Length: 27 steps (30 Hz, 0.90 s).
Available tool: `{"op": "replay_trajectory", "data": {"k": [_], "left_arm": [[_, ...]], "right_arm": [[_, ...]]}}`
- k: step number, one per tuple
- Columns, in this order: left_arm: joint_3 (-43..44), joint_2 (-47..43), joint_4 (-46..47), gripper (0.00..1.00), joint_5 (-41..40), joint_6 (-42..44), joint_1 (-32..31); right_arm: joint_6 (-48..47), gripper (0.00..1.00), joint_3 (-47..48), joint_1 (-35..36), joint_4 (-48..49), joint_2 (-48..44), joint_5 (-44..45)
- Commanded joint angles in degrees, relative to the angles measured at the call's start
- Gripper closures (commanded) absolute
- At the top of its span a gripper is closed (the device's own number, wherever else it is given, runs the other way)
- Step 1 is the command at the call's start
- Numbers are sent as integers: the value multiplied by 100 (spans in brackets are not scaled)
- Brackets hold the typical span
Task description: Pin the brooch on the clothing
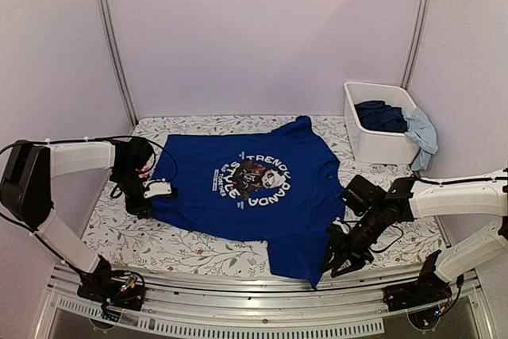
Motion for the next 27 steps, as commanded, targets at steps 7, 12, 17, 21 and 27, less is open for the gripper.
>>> {"op": "replay_trajectory", "data": {"k": [7,12,17,21,27], "left_arm": [[1214,-69,-1146,39,653,74,158],[1507,478,-149,65,966,-1035,128],[1253,940,556,67,261,-1272,123],[922,1160,1080,67,-266,-1295,120],[783,1573,1611,67,-684,-1316,65]], "right_arm": [[-967,66,1934,-1031,-1771,262,3451],[-1464,81,2331,-1311,-878,1529,4713],[-1978,87,2641,-1599,-139,2777,4797],[-2044,89,2972,-1905,-339,3703,5229],[-2280,91,3339,-2348,-198,4090,5467]]}}
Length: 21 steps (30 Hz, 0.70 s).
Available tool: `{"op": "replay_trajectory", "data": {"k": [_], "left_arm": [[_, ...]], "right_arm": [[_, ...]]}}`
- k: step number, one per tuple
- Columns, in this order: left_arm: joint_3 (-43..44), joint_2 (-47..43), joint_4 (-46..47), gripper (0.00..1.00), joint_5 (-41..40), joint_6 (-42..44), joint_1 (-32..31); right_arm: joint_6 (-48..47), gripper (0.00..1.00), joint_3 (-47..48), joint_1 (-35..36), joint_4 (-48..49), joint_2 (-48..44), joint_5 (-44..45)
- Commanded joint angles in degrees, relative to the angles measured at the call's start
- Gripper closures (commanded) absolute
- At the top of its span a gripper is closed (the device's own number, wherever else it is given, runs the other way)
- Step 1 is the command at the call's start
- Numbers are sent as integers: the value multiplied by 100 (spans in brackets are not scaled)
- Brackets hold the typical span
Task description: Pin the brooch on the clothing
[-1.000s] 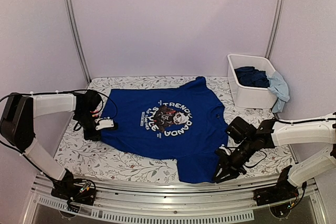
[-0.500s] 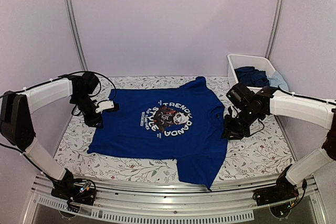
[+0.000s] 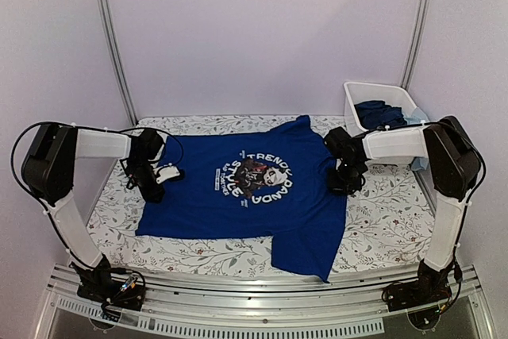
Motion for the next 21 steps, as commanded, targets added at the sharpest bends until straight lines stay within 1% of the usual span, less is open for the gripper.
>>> {"op": "replay_trajectory", "data": {"k": [1,4,6,10,14,16,19,21], "left_arm": [[-15,297,583,67,-391,-109,-57],[72,413,512,67,-381,-72,-118],[113,364,383,67,-238,-63,-138],[238,49,81,64,80,-63,-143],[449,-305,-393,63,319,-130,-235],[395,-501,-560,63,422,-155,-348],[139,-715,-726,63,731,-188,-490],[-115,-811,-644,64,817,-215,-516]], "right_arm": [[-327,91,58,-372,-53,619,557],[-529,91,305,-440,-172,743,575],[-621,91,421,-443,-261,719,476],[-869,90,508,-319,-287,337,72],[-1237,88,519,247,-211,-370,-65],[-1277,88,436,578,-215,-663,-125],[-1037,89,119,1080,-216,-990,-275],[-715,94,-200,1443,-106,-1091,-472]]}}
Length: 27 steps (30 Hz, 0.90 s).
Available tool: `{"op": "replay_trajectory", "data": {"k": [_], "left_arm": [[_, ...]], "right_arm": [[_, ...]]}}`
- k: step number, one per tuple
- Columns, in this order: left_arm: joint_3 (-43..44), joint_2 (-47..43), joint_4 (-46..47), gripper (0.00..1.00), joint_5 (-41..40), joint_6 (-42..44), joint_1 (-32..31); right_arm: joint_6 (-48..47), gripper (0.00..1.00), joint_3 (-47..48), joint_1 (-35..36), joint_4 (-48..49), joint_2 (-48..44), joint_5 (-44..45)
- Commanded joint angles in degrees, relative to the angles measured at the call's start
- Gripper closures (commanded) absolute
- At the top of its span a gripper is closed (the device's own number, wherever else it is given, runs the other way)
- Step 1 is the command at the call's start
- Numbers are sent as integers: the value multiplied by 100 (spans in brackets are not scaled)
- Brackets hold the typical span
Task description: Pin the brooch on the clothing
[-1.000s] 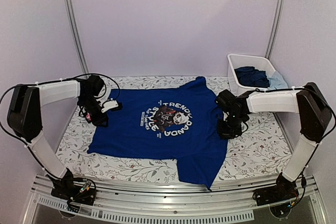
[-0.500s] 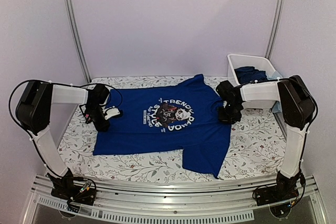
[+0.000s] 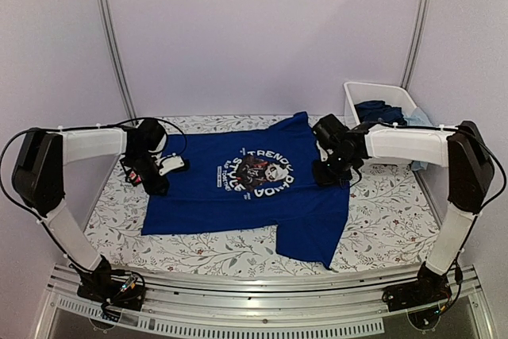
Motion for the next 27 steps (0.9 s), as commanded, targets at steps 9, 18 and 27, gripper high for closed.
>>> {"op": "replay_trajectory", "data": {"k": [9,18,27], "left_arm": [[-1286,-497,285,66,174,-84,-138],[-2132,-882,681,65,-402,232,-86],[-2147,-1505,431,64,-258,234,-36]], "right_arm": [[1156,100,-896,2218,866,356,-672],[1854,100,-563,3452,496,1485,-842],[1926,100,-97,3581,274,1023,-356]]}}
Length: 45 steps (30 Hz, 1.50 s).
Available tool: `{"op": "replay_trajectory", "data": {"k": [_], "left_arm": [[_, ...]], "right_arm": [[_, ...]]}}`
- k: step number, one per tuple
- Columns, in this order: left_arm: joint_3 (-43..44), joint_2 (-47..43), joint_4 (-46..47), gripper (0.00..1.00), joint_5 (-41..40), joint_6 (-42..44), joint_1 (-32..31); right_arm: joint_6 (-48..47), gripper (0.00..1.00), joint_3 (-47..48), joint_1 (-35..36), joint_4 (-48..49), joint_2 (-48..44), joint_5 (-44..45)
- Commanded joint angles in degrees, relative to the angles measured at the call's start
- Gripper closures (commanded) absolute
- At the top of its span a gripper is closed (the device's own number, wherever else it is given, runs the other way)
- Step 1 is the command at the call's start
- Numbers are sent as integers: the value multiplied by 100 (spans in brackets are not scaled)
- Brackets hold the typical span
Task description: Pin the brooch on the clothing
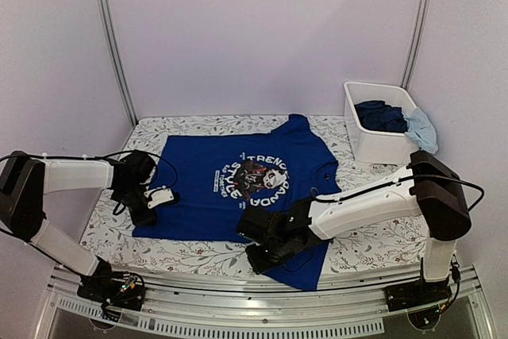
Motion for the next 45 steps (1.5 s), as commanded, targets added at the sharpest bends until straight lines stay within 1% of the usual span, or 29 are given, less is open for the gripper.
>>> {"op": "replay_trajectory", "data": {"k": [1,5,8,12,17,21,24,28,32,35,38,41,45], "left_arm": [[133,-226,-269,63,57,40,56],[416,-249,-412,63,65,-42,91],[568,-176,-333,63,126,-98,131],[907,264,-178,63,3,-196,136],[1355,992,-141,64,-139,-207,164],[1360,1262,-148,64,-46,-162,176],[1202,1303,-101,64,-56,-143,178],[1024,1347,-85,64,-131,-94,182],[1072,1391,-171,63,61,-84,172],[1214,1405,-312,62,205,-135,177],[1457,1351,-573,61,380,-153,172],[1925,1254,-982,59,649,-197,180],[2729,1299,-1249,56,928,-353,181]], "right_arm": [[42,100,25,-118,-649,-89,184],[40,100,-183,-580,-622,-778,538],[185,100,-467,-1321,-642,-1244,783],[350,100,-743,-2239,-734,-1345,1003],[147,100,-1164,-2941,-263,-1092,926],[327,100,-1621,-3203,-178,-870,882],[625,100,-2005,-3241,-386,-906,990],[1149,100,-2607,-3244,-600,-1291,1037],[1291,100,-2953,-3243,-595,-1756,937],[1137,100,-2852,-3241,-562,-1918,895],[728,100,-2384,-3246,-591,-1965,907],[248,100,-1574,-3373,-674,-1939,1004],[-873,99,-277,-3849,-582,-1616,999]]}}
